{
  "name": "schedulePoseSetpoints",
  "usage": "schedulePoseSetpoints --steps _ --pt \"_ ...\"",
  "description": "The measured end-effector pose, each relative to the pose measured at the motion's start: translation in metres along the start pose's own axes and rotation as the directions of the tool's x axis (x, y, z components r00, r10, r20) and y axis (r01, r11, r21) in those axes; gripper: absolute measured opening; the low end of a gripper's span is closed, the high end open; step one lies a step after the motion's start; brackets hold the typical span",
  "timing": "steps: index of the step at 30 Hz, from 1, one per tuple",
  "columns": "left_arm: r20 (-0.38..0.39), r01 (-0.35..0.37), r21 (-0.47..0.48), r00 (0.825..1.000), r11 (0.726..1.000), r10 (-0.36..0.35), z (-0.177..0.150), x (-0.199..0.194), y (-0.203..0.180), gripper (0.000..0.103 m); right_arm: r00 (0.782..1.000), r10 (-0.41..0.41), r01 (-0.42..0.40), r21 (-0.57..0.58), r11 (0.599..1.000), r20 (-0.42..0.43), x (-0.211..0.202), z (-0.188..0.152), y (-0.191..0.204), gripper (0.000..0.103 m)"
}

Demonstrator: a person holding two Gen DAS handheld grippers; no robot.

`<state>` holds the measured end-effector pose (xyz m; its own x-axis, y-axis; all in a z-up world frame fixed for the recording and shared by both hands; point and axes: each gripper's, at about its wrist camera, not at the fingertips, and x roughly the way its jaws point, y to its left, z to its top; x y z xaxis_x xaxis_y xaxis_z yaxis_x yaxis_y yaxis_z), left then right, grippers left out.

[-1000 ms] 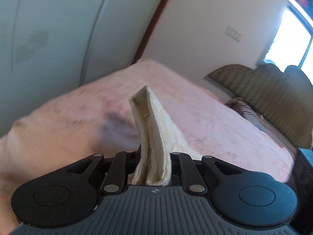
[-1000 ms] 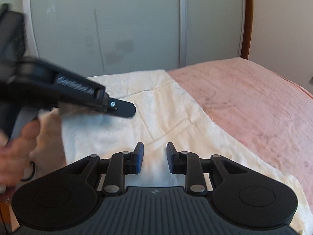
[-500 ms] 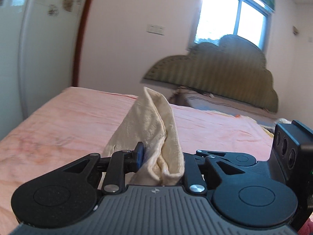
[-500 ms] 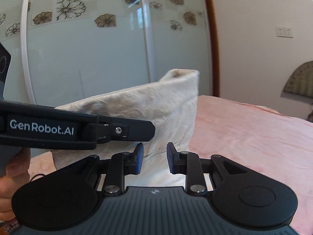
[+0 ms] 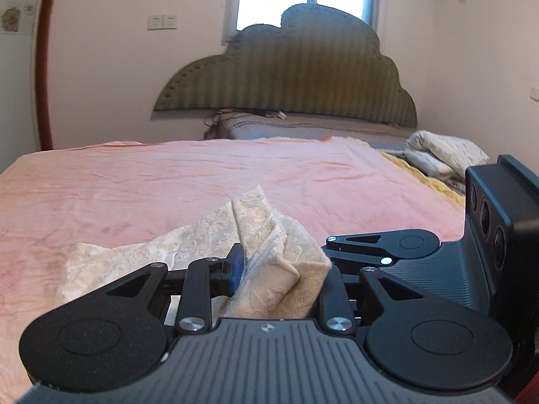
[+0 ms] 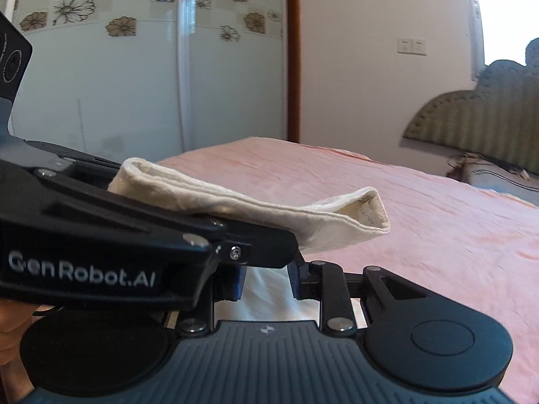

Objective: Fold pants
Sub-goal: 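Fold the lifted edge over the pants with the left gripper and release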

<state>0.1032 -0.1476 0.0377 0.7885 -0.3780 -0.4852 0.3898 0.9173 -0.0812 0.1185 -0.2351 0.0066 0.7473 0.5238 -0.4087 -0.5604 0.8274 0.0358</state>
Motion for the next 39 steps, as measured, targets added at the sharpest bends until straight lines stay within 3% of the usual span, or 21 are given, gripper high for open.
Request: schedulePoseSetpoints --steps 6,17,20,22,24,26,29,31,33,35,39 --pt "-0.062 0.043 0.007 0.997 0.999 -0.042 -0.016 0.022 -0.025 0.026 0.998 -0.037 0.039 0.035 0.999 -0.058 -0.007 -0.022 -0.018 0.025" --pt "-0.114 0.092 0.013 0.989 0.996 -0.09 -0.031 0.042 -0.034 0.027 0.991 -0.066 0.08 0.118 0.99 -0.115 -0.013 -0.048 -0.031 0.026" --pt "-0.158 0.112 0.001 0.981 0.994 -0.111 -0.037 0.053 -0.031 0.026 0.984 -0.101 0.123 0.142 0.982 -0.148 -0.02 -0.055 -0.032 0.03" --pt "-0.199 0.137 -0.027 0.97 0.99 -0.14 -0.043 0.063 -0.026 0.031 0.972 -0.152 0.181 0.155 0.971 -0.181 -0.029 -0.062 -0.033 0.042" --pt "-0.202 0.165 -0.05 0.964 0.985 -0.172 -0.047 0.065 -0.023 0.037 0.952 -0.223 0.261 0.174 0.95 -0.208 -0.041 -0.07 -0.036 0.065" --pt "-0.2 0.202 -0.059 0.957 0.978 -0.21 -0.044 0.062 -0.02 0.05 0.931 -0.28 0.329 0.205 0.922 -0.232 -0.055 -0.078 -0.041 0.065" --pt "-0.194 0.283 -0.069 0.937 0.956 -0.292 -0.032 0.051 -0.013 0.06 0.892 -0.372 0.434 0.258 0.863 -0.256 -0.073 -0.085 -0.05 0.065" --pt "-0.166 0.296 -0.054 0.939 0.954 -0.3 -0.024 0.036 -0.001 0.07 0.875 -0.424 0.479 0.299 0.826 -0.233 -0.084 -0.083 -0.049 0.065" --pt "-0.131 0.25 -0.058 0.958 0.967 -0.255 -0.018 0.021 0.019 0.074 0.887 -0.427 0.462 0.34 0.819 -0.176 -0.093 -0.076 -0.042 0.065" --pt "-0.115 0.202 -0.071 0.971 0.977 -0.209 -0.015 0.008 0.041 0.075 0.918 -0.378 0.393 0.385 0.835 -0.117 -0.096 -0.068 -0.035 0.065" --pt "-0.111 0.088 -0.064 0.989 0.994 -0.095 -0.017 -0.02 0.085 0.075 0.986 -0.165 0.165 0.446 0.88 -0.038 -0.083 -0.055 -0.019 0.065"
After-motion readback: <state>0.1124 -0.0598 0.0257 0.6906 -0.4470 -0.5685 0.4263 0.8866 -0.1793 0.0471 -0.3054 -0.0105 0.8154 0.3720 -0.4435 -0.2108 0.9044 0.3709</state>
